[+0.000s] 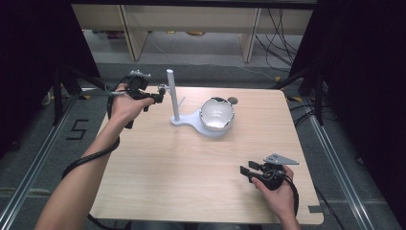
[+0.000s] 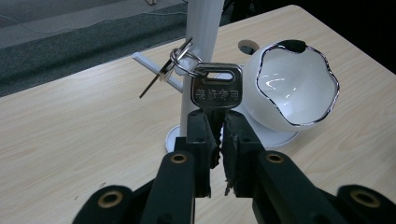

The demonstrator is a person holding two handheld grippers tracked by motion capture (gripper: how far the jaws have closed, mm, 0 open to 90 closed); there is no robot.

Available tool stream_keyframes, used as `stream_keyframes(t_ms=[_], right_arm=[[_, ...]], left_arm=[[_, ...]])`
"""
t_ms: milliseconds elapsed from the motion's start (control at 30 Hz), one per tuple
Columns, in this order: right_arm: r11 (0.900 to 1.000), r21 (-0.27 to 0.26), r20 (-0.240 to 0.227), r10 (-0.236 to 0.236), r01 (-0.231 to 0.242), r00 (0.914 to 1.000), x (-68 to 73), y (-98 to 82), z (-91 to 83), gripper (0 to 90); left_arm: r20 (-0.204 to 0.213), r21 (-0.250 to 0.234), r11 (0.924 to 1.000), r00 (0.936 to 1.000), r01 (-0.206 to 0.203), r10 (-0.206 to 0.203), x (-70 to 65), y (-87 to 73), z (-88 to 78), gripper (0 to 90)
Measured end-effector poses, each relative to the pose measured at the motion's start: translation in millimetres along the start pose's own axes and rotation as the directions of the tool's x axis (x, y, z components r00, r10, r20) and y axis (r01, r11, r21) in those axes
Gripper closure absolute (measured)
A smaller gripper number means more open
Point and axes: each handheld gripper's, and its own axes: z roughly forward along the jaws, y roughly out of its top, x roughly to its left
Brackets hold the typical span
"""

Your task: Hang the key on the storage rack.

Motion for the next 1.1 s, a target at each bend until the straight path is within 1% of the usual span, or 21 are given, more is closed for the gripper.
stream_keyframes(t_ms=[100,133,167,200,233,300,400,433,533,567,667,700,733,767,867,900,933,967,1000,1033,1100], right_arm=[[1.000,0.008,-0.005,0.002,-0.002,1.0000,0.3,0.0,-0.1,50.7],[1.000,0.004,-0.003,-0.002,0.002,1.0000,-0.1,-0.1,0.0,50.7],[1.000,0.004,0.010,0.007,-0.007,0.9999,0.5,-0.4,1.1,50.7],[1.000,0.003,0.014,-0.009,0.009,0.9999,-0.2,-0.1,0.6,50.7],[0.999,0.019,0.011,0.026,-0.026,0.9996,2.3,-0.3,-0.5,50.7],[1.000,0.009,0.008,0.027,-0.027,0.9996,2.2,-0.5,0.5,50.7],[1.000,0.006,0.005,0.025,-0.025,0.9997,2.2,-0.6,1.0,50.8],[1.000,0.006,0.005,0.026,-0.026,0.9997,2.3,-0.6,1.2,50.8],[1.000,0.006,0.005,0.025,-0.025,0.9997,2.4,-0.6,1.1,50.7],[1.000,0.002,0.016,-0.013,0.013,0.9998,-0.4,-0.3,0.9,50.7],[1.000,0.010,0.017,-0.012,0.012,0.9998,-0.6,-0.1,-0.3,50.7],[1.000,0.002,0.019,-0.008,0.008,0.9998,-0.6,-0.4,0.5,50.7],[1.000,0.007,0.028,-0.014,0.014,0.9995,-0.9,-0.3,0.7,50.7],[1.000,0.019,0.026,-0.012,0.011,0.9996,-0.8,0.1,-0.2,50.7],[1.000,0.015,0.013,-0.014,0.014,0.9998,-0.9,0.0,-0.5,50.7],[1.000,0.004,0.015,-0.012,0.012,0.9998,-0.5,-0.4,0.7,50.7],[1.000,0.004,0.015,-0.012,0.012,0.9998,-0.5,-0.4,0.7,50.7],[1.000,0.007,0.007,0.020,-0.020,0.9998,2.1,-0.7,1.1,50.7],[1.000,0.007,0.007,0.020,-0.020,0.9998,2.1,-0.7,1.1,50.7],[1.000,0.002,0.016,-0.011,0.011,0.9998,-0.1,-0.3,0.9,50.7],[1.000,0.002,0.015,-0.012,0.012,0.9998,-0.4,-0.3,0.6,50.7]], left_arm=[[0.014,-0.013,0.9998,0.9998,0.012,-0.011,2.0,-1.7,-1.3,81.2],[0.014,-0.013,0.9998,0.9998,0.012,-0.011,2.0,-1.7,-1.3,81.2],[0.026,-0.016,0.9996,0.9994,0.022,-0.022,4.1,-3.1,-2.0,81.2],[0.026,-0.016,0.9996,0.9994,0.022,-0.022,4.1,-3.1,-2.0,81.2],[0.034,-0.031,0.9987,0.9986,0.041,-0.040,5.9,-4.9,-1.9,81.2],[0.047,-0.032,0.9983,0.9978,0.049,-0.047,8.5,-6.8,-1.6,81.2],[0.053,-0.030,0.9980,0.9971,0.056,-0.054,10.5,-8.2,-1.1,81.2],[0.066,-0.036,0.9967,0.9954,0.073,-0.070,12.7,-9.3,-0.6,81.2],[0.070,-0.037,0.9966,0.9950,0.074,-0.071,13.9,-10.0,-0.3,81.2],[0.075,-0.042,0.9958,0.9941,0.081,-0.078,15.2,-10.9,0.2,81.1],[0.076,-0.044,0.9956,0.9940,0.083,-0.079,17.0,-11.8,0.5,81.2],[0.084,-0.045,0.9945,0.9923,0.095,-0.091,19.4,-12.6,0.3,81.1],[0.084,-0.045,0.9945,0.9923,0.095,-0.091,19.4,-12.6,0.3,81.1],[0.093,-0.057,0.9913,0.9892,0.119,-0.113,20.8,-13.1,1.1,81.1],[0.097,-0.056,0.9903,0.9879,0.127,-0.121,22.2,-13.2,1.2,81.1],[0.101,-0.055,0.9886,0.9858,0.140,-0.134,22.9,-13.4,1.8,81.1],[0.101,-0.055,0.9886,0.9858,0.140,-0.134,22.9,-13.4,1.8,81.1],[0.100,-0.044,0.9903,0.9870,0.131,-0.127,24.4,-13.8,1.8,81.1],[0.100,-0.044,0.9903,0.9870,0.131,-0.127,24.4,-13.8,1.8,81.1],[0.100,-0.044,0.9904,0.9870,0.131,-0.126,24.8,-14.0,2.3,81.0],[0.099,-0.044,0.9914,0.9880,0.124,-0.119,25.2,-13.9,2.7,81.1]])
